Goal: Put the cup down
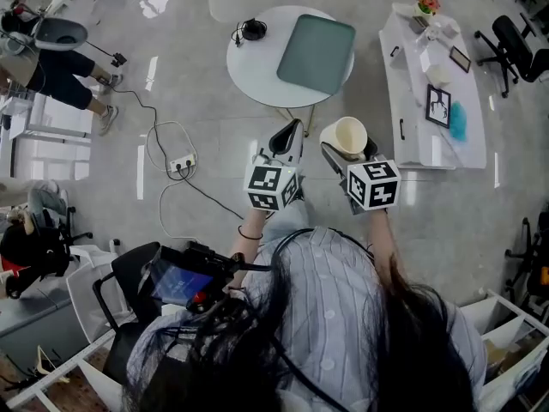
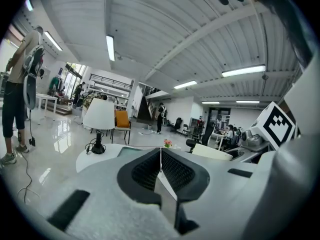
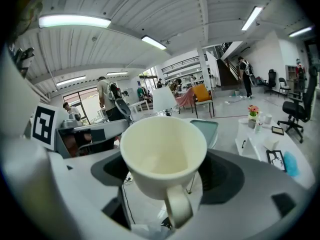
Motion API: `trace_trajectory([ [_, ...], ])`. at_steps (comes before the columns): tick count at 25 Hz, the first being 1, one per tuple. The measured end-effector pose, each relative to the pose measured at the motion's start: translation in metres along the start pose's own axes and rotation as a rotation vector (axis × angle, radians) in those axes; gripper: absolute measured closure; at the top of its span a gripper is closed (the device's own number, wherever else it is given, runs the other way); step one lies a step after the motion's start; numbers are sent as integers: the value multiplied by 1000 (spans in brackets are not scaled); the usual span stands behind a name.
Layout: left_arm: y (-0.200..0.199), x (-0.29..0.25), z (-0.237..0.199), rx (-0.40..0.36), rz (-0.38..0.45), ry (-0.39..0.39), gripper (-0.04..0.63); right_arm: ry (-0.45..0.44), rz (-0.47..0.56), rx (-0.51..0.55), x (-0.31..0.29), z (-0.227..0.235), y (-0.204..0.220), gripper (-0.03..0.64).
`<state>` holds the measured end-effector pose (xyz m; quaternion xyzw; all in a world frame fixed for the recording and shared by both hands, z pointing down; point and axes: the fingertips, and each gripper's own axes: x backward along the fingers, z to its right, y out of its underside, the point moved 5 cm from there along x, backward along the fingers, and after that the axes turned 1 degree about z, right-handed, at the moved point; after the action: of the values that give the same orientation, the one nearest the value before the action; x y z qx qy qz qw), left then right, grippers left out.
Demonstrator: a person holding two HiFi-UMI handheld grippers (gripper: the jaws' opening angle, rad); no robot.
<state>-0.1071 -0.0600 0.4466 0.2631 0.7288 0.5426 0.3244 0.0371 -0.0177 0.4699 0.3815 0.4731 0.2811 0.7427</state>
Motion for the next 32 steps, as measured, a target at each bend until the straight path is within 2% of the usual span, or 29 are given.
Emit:
trace_trajectory([
  [11, -11, -28, -42, 0, 0, 73, 577, 59, 15, -9, -41, -2, -25, 209],
  [21, -19, -39, -64, 6, 12, 81, 577, 65, 11, 1, -61, -4, -37, 209],
  [28, -13, -51, -71, 11, -33, 83, 577, 69, 5, -13, -71, 4, -44, 208],
  [32, -12, -76, -79, 17, -50, 64, 577, 60, -5, -24, -91, 28, -53, 208],
])
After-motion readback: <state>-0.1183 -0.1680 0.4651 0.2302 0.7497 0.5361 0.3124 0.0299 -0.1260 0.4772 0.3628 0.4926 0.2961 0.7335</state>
